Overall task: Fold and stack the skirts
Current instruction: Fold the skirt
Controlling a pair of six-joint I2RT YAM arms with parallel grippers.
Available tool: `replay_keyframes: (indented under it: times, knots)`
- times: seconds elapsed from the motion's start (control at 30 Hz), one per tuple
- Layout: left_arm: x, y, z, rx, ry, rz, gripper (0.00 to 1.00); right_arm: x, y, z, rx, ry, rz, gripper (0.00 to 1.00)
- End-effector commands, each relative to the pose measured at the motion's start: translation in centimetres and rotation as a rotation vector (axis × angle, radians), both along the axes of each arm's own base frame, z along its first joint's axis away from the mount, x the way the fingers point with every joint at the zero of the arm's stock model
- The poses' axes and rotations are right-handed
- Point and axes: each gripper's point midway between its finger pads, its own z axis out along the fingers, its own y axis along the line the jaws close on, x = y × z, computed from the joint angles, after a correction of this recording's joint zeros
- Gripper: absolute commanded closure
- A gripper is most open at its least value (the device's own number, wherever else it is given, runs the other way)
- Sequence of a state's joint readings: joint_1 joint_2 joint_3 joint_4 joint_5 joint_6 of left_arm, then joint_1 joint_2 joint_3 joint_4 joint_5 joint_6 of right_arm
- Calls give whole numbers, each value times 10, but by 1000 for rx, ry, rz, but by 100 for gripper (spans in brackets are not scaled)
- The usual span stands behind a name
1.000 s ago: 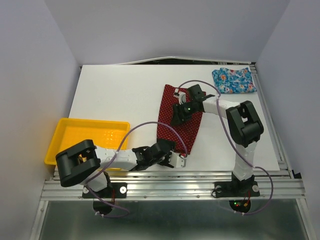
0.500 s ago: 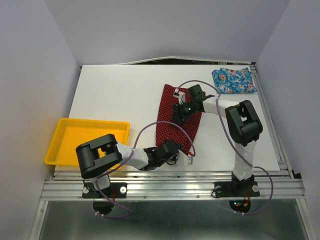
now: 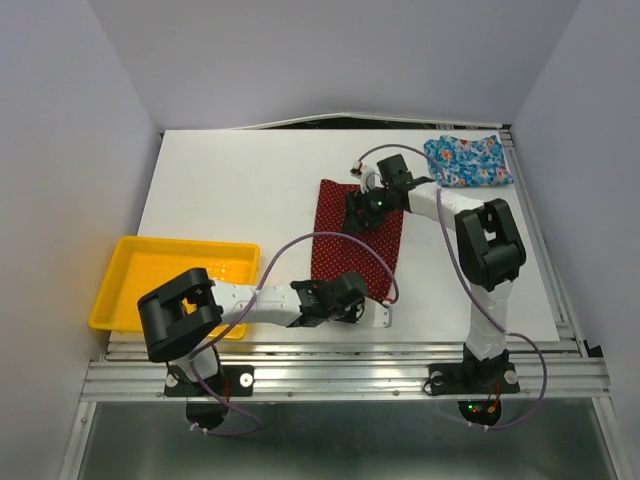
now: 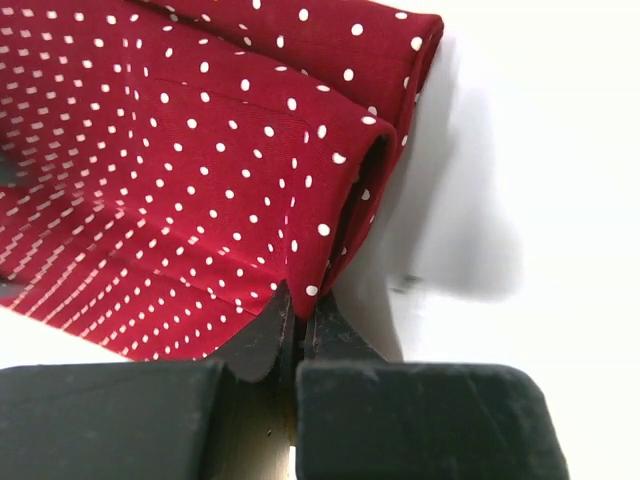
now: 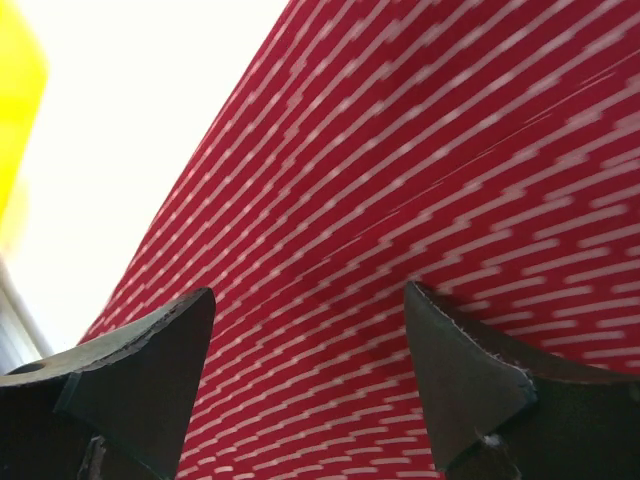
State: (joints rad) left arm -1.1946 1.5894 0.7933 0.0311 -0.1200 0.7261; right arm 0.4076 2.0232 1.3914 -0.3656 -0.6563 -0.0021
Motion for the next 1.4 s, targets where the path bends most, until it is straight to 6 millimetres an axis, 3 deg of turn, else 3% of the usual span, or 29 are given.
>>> replay_keyframes:
  times: [0.0, 0.13, 0.23, 0.47, 0.67, 0.8, 0.87, 0.9, 1.0, 1.13, 1.3, 1.37]
  knots:
    - [-46, 8, 13, 19, 241, -21, 100, 96, -42, 38, -43, -206, -176, 18]
    - [-72, 15, 27, 41, 384, -30, 100, 132, -71, 23, -136, -245, -233, 18]
    - [-85, 11, 42, 27, 454, -53, 100, 134, -76, -1, -187, -230, -214, 20]
    - [-108, 12, 73, 54, 574, -116, 100, 97, -68, -42, -153, -84, -109, 34]
    - [-99, 7, 92, 67, 589, -114, 100, 50, -47, -50, -73, 0, 45, 51]
    - [-68, -1, 109, 53, 558, -79, 100, 25, -40, -54, -27, 64, 106, 57]
    - [-34, -10, 126, 17, 505, -53, 100, 15, -38, -55, 1, 91, 125, 57]
    - [-26, -7, 120, 33, 503, -38, 100, 10, -34, -57, -1, 97, 136, 58]
    - [21, -16, 126, 36, 393, 5, 100, 0, -32, -58, 32, 129, 149, 59]
    - [64, -24, 128, 39, 275, 39, 100, -11, -27, -59, 58, 152, 170, 60]
    - [110, -46, 118, 49, 163, 56, 100, -19, -26, -59, 83, 171, 182, 60]
    - [120, -51, 116, 47, 146, 49, 100, -20, -26, -59, 87, 170, 185, 60]
